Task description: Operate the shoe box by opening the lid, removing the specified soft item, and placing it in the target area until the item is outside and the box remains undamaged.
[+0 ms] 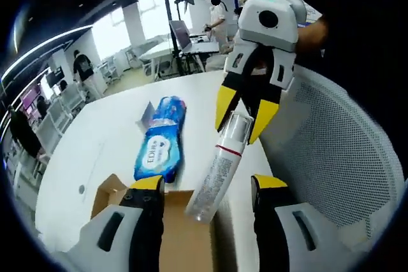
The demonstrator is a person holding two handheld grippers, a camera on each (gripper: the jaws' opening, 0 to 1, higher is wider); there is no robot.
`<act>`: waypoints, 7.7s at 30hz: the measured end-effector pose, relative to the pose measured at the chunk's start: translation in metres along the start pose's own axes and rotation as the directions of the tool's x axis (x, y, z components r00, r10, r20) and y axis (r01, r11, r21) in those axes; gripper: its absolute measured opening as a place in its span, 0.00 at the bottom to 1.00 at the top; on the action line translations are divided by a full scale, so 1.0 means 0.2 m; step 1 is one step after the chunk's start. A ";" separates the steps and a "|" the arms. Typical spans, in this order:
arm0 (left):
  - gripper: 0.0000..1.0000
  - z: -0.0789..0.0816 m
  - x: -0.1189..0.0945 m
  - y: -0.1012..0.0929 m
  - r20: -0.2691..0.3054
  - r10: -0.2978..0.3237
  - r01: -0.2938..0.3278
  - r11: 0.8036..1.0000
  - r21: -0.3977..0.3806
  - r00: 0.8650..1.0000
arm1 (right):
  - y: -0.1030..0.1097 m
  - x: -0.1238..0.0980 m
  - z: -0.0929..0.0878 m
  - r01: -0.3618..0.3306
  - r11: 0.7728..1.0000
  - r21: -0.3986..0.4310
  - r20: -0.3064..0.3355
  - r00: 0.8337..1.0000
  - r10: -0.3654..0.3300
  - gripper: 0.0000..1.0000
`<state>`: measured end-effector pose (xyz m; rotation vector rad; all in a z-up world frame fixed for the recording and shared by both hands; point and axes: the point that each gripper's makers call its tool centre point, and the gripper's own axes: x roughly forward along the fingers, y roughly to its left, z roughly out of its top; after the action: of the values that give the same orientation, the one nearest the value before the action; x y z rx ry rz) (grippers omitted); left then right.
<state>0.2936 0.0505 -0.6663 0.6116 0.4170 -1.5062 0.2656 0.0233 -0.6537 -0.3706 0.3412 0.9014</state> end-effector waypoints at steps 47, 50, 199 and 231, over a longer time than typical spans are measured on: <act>1.00 -0.20 -0.40 0.02 0.049 0.461 -0.408 0.825 -0.392 0.886 | -0.72 -0.12 -0.12 0.020 0.979 -0.203 -0.221 0.973 -0.066 0.14; 1.00 -0.21 -0.42 0.01 0.048 0.479 -0.424 0.816 -0.392 0.877 | -0.76 -0.11 -0.13 0.001 0.975 -0.223 -0.244 0.968 -0.057 0.14; 0.96 -0.59 -0.66 -0.17 -0.180 0.728 -0.690 0.496 -0.527 0.661 | -1.29 0.49 -0.52 -0.365 0.924 -0.117 -0.773 0.617 0.146 0.17; 0.58 -1.00 -0.89 0.16 -0.375 0.753 -0.739 0.212 -0.640 0.541 | -1.22 0.58 -0.23 -0.225 0.974 0.010 -0.586 0.788 0.188 0.38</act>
<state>0.3405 0.3117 -0.7105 0.0467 0.5669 -0.2584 0.5240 -0.0547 -0.7036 -0.6807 0.9449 1.0009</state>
